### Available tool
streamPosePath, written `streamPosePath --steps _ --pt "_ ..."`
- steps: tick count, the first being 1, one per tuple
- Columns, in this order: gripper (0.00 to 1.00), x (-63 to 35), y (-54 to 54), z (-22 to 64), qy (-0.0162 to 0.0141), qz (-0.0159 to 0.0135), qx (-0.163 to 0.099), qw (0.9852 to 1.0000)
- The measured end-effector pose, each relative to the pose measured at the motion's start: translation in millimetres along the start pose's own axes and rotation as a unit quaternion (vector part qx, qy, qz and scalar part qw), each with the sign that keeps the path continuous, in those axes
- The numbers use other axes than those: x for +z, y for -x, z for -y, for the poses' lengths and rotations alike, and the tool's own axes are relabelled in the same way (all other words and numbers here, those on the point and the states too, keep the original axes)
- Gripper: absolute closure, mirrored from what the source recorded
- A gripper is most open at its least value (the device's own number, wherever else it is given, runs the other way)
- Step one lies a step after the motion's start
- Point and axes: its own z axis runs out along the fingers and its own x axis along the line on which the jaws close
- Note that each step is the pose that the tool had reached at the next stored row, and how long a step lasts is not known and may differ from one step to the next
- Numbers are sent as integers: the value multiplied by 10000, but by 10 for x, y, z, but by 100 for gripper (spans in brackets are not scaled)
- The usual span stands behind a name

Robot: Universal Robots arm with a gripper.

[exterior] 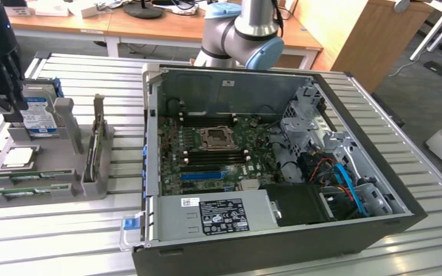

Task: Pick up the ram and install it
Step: 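Pick up the ram and move it above insertion slot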

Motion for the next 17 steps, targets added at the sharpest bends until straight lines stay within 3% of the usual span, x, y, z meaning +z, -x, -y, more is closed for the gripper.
streamPosePath --steps 17 --pt "64 141 -3 5 0 -1 0 10000"
